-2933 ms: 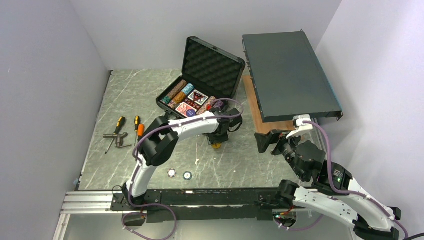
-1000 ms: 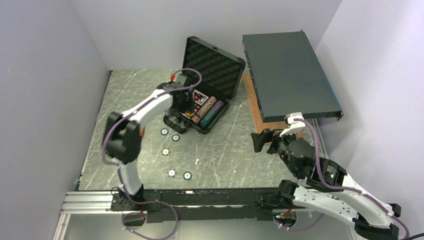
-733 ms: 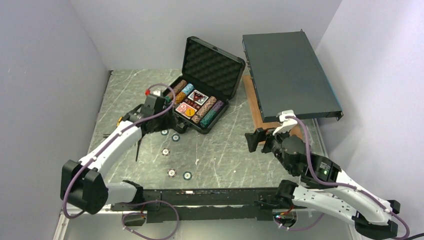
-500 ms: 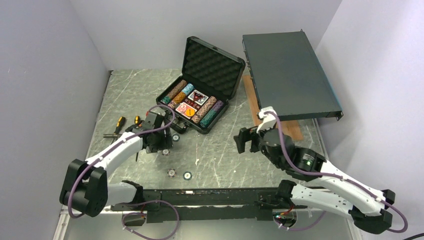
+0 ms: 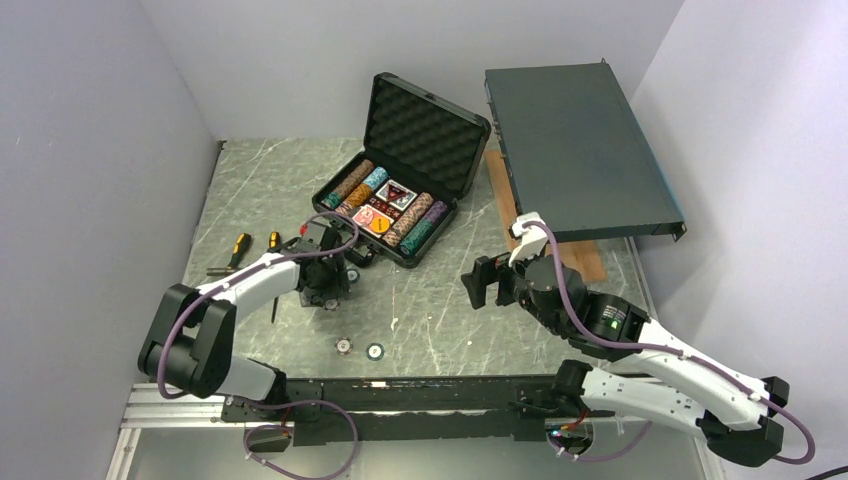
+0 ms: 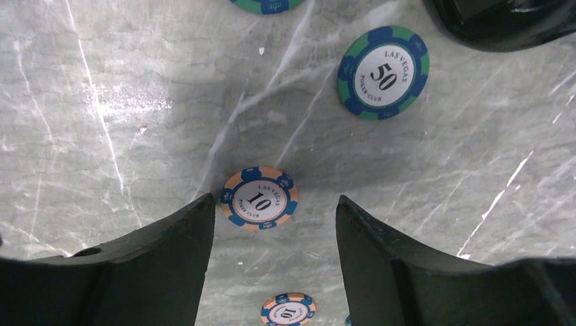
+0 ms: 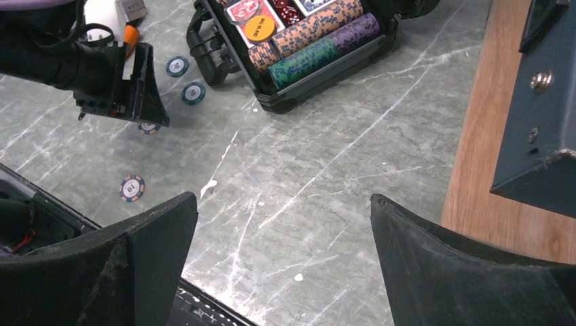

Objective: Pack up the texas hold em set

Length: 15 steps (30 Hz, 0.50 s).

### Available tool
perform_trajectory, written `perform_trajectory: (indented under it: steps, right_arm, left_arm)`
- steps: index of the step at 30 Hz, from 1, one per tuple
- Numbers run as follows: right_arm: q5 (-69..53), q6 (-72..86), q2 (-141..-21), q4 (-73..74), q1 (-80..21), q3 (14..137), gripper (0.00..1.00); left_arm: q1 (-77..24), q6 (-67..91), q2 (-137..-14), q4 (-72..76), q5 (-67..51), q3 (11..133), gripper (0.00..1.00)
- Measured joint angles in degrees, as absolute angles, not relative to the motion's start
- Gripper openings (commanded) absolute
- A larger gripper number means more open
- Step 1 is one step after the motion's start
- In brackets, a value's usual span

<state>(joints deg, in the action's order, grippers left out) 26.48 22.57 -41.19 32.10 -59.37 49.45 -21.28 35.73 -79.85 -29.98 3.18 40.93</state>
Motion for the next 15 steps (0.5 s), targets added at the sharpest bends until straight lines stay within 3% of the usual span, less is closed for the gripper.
perform_trajectory:
  steps: [15]
  right_arm:
    - [25.12, 22.48, -44.8, 29.82, -59.37, 49.43, 1.0]
  left_arm:
    - [-26.04, 38.68, -83.99, -33.17, 12.08, 43.86, 0.5]
